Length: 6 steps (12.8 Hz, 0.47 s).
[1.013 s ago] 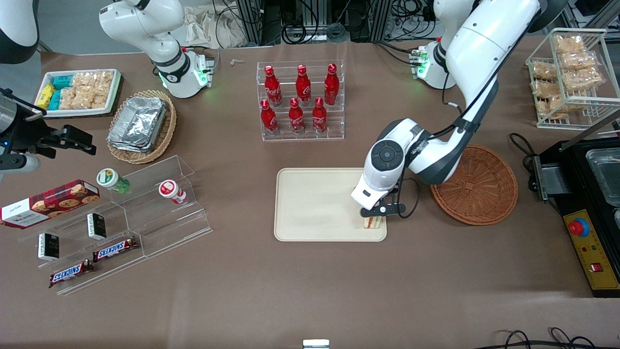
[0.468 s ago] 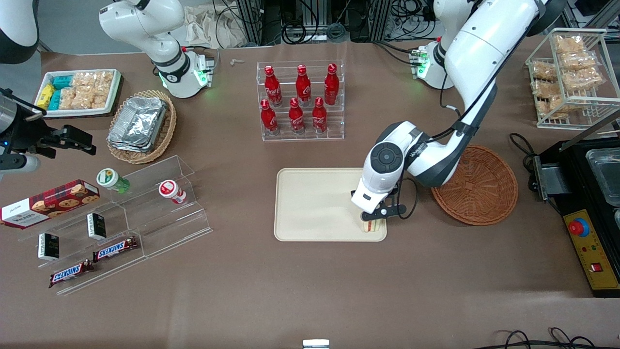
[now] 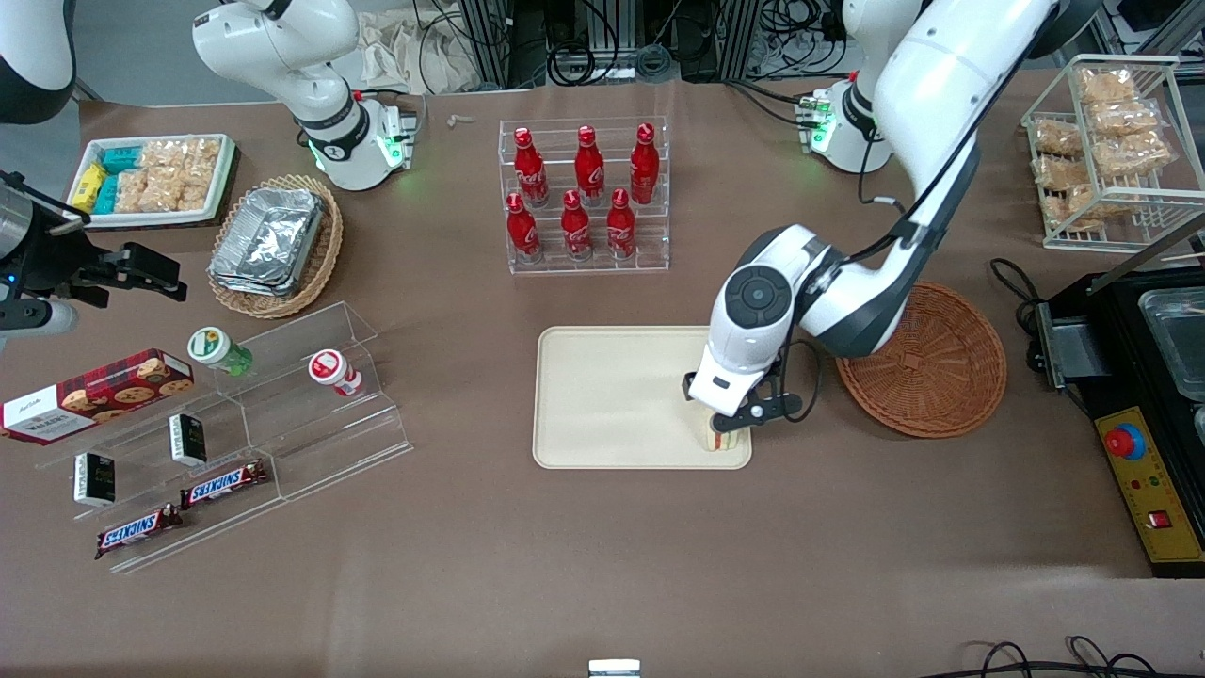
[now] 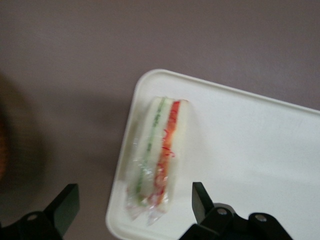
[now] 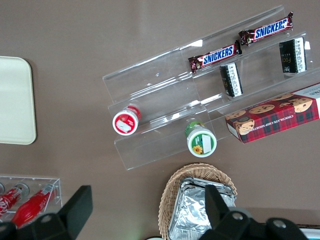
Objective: Place sandwich from basket to tray
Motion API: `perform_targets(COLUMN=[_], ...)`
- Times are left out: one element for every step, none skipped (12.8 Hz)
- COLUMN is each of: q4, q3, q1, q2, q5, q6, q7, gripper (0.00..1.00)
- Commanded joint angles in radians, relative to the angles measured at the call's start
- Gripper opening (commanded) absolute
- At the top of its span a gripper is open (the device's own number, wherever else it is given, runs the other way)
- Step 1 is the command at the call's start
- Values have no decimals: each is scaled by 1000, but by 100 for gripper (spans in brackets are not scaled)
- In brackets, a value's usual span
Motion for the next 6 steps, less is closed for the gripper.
perform_targets(q4=[-13, -16, -16, -17, -24, -28], q3=[9, 53, 137, 224, 304, 347], q1=[33, 29, 1, -46, -78, -88], q2=[-169, -232, -290, -355, -409, -459], q5=[-57, -121, -185, -244, -266, -267], q6=[-92, -119, -176, -235, -292, -346], q7=[76, 171, 275, 396, 515, 616], gripper=[100, 100, 100, 100, 100, 100])
